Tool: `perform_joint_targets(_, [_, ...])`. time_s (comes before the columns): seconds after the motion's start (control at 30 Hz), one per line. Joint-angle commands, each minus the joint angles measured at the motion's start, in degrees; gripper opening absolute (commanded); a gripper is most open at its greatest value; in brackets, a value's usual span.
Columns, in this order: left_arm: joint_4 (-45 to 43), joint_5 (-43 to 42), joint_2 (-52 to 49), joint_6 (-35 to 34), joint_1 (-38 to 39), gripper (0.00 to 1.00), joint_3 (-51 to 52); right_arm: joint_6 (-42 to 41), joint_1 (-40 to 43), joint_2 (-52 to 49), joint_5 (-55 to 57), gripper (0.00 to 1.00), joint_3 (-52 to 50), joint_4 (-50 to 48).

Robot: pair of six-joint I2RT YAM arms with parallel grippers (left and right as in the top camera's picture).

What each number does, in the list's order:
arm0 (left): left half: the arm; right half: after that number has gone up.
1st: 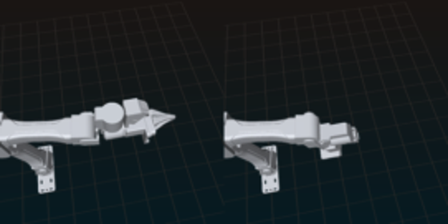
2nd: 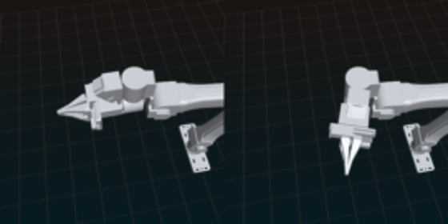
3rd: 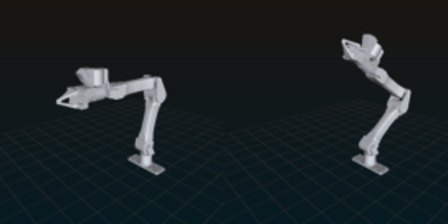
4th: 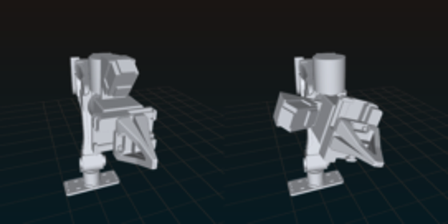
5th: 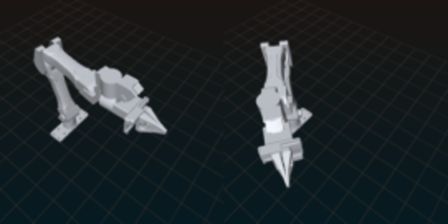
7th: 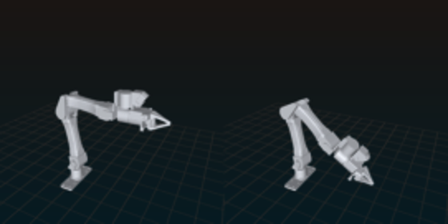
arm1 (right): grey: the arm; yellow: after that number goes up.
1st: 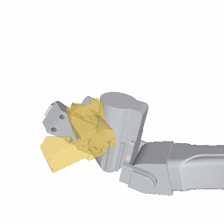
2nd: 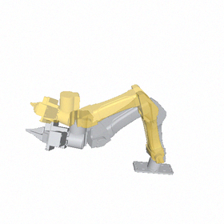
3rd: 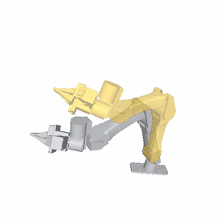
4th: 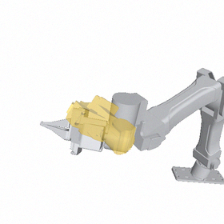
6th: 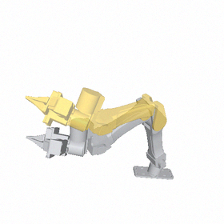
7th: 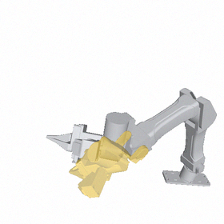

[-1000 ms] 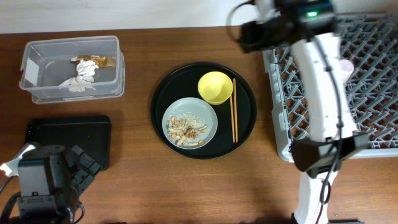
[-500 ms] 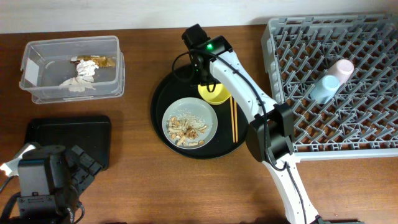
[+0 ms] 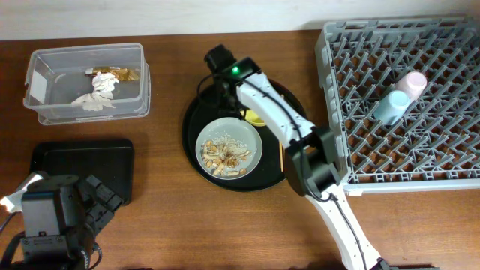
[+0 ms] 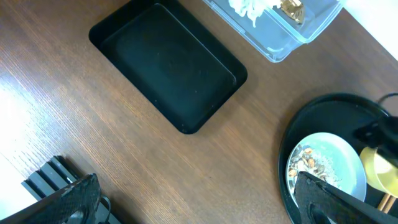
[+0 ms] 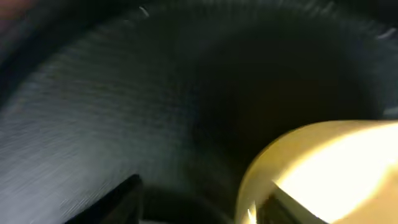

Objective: Sort waste into correct bins and load items into the dishwasher rack
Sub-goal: 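Grasp the yellow bowl with the right gripper and carry it to the rack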

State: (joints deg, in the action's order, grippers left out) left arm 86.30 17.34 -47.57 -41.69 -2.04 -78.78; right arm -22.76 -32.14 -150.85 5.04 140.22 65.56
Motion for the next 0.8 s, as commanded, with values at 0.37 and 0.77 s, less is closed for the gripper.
perform_joint_targets(0.37, [-0.09, 0.0, 0.02, -0.74, -0.13, 0.99, -0.09, -1.7, -0.09, -1.18, 1.66, 0.05, 3.87, 2.49])
perform_joint_targets(0.77, [-0.09, 0.0, 0.02, -0.72, -0.13, 0.99, -0.09, 0.0, 7.87, 5.68, 1.46, 0.04, 35.63, 27.1])
